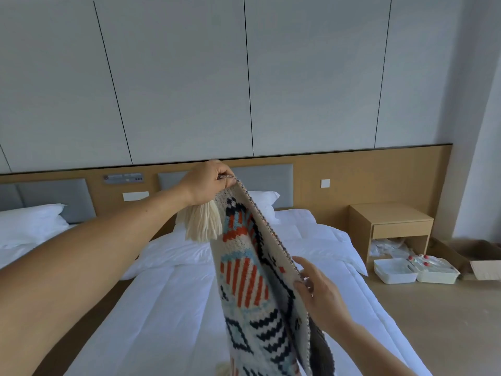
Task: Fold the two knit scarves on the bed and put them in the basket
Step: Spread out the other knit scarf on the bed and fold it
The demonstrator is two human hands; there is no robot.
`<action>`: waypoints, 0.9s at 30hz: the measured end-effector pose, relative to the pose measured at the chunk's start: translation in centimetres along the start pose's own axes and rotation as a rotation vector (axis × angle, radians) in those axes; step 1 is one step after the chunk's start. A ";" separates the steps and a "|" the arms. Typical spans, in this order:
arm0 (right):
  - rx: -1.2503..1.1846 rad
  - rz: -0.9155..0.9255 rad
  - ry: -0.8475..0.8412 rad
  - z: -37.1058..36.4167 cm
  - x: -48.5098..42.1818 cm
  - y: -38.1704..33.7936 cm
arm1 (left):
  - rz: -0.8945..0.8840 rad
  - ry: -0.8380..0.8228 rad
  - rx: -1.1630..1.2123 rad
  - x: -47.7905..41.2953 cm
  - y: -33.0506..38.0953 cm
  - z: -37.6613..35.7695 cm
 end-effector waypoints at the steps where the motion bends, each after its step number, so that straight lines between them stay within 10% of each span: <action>1: 0.024 0.033 0.010 0.1 -0.1 -0.5 | 0.002 0.013 -0.016 0.0 -0.2 0.1; 11: 0.231 0.084 -0.077 -0.8 -2.8 -2.8 | -0.125 0.073 0.104 0.3 2.7 0.4; 21: -0.387 -0.310 0.029 6.0 -3.3 0.9 | 0.016 0.098 -0.111 2.3 -2.9 4.2; 27: -0.010 -0.230 -0.017 11.2 -7.5 -1.8 | 0.178 0.135 -0.208 5.0 -6.4 4.3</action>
Point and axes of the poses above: each hand's wrist, its own x-axis away from the middle knuckle, its own z-axis out of the back of the hand, y = z × x, the point moved 9 cm from there along -x, towards the middle knuckle, and after that the axes turned 15 degrees about x, right-handed, at the moved point
